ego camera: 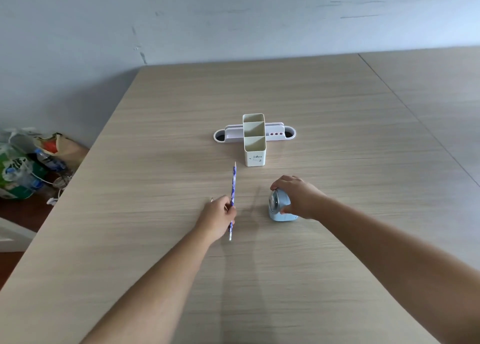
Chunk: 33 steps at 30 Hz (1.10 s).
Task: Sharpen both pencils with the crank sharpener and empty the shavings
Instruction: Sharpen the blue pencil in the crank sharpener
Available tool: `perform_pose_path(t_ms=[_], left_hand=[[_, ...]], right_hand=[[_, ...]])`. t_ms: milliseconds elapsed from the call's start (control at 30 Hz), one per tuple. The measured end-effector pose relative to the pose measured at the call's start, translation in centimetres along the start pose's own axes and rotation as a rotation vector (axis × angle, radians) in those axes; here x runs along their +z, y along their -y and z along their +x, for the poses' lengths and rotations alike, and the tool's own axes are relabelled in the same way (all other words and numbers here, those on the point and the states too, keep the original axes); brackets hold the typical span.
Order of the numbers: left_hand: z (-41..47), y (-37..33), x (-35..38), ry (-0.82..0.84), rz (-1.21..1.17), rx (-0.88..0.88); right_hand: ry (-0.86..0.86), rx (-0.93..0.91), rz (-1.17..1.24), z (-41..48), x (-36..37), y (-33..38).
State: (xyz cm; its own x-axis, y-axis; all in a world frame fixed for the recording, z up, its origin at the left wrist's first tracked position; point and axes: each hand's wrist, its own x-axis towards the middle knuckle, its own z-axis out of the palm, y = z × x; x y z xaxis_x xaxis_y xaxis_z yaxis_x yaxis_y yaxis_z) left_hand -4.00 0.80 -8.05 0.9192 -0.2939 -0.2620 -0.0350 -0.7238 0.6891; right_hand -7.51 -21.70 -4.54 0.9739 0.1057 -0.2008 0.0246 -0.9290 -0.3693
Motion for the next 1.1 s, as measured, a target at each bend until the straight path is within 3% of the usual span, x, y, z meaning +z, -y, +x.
perform_pose_path(t_ms=[67,200,367,1100], left_hand=[[0.2,0.1,-1.4,0.072,-0.091,0.012],[0.5,1.6,-2.9,0.108,0.109,0.008],[1.0,2.2,-3.2,0.1,0.185,-0.001],[3.0,-1.7,-0.4,0.179,0.161,0.089]], right_hand=[[0.014,0.018,0.004,0.0,-0.1,0.0],[0.09,0.056,-0.051,0.1,-0.4,0.1],[0.153,0.061,-0.131,0.4,-0.7,0.4],[0.101,0.103,-0.029,-0.1,-0.5,0.7]])
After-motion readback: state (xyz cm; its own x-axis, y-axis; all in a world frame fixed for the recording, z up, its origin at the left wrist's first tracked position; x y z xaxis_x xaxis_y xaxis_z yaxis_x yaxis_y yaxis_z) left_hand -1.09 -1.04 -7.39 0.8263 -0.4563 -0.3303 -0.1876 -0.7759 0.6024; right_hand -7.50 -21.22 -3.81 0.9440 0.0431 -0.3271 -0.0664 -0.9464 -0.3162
